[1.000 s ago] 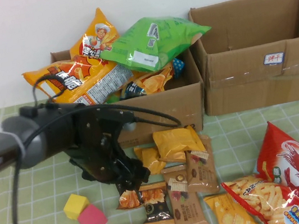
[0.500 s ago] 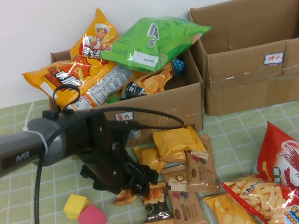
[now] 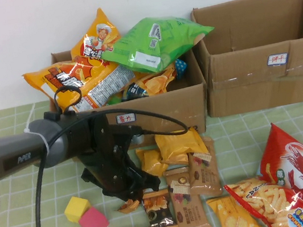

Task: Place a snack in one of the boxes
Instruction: Pick up the biscuit, then place the biscuit in the biscuit box

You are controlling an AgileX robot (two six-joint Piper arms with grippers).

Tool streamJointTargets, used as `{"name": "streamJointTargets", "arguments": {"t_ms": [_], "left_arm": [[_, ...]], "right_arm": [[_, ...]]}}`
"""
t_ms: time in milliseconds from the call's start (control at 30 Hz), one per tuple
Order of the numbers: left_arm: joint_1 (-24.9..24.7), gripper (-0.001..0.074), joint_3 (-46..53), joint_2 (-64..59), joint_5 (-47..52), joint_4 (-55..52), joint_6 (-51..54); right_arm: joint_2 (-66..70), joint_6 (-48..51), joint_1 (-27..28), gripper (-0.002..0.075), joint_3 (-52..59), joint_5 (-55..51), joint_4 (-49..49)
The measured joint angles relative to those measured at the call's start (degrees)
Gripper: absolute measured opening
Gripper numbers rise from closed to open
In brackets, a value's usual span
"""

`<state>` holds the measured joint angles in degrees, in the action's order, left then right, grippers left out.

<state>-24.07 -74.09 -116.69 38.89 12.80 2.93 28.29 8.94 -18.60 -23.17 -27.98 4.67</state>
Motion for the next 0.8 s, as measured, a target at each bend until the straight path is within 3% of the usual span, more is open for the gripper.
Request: {"name": "streamJointTargets", "arguments": {"t_ms": [267, 533, 800], "left_arm": [[0.0, 0.0152, -2.1, 4.5, 4.1, 3.7, 4.4], [-0.8, 0.015, -13.2, 6.4, 15.0, 20.9, 21.4], [-7.1, 0.0148, -32.6, 3.2, 5.0, 32.0, 35.7]], "right_arm": [[0.0, 0.1, 0.0, 0.0011, 0.0, 0.1, 0.8], [0.0, 0.0, 0.0, 0.0011, 0.0, 0.1, 1.2], [0.0, 0.0, 0.0, 0.0011, 0.0, 0.2, 1.2]]}}
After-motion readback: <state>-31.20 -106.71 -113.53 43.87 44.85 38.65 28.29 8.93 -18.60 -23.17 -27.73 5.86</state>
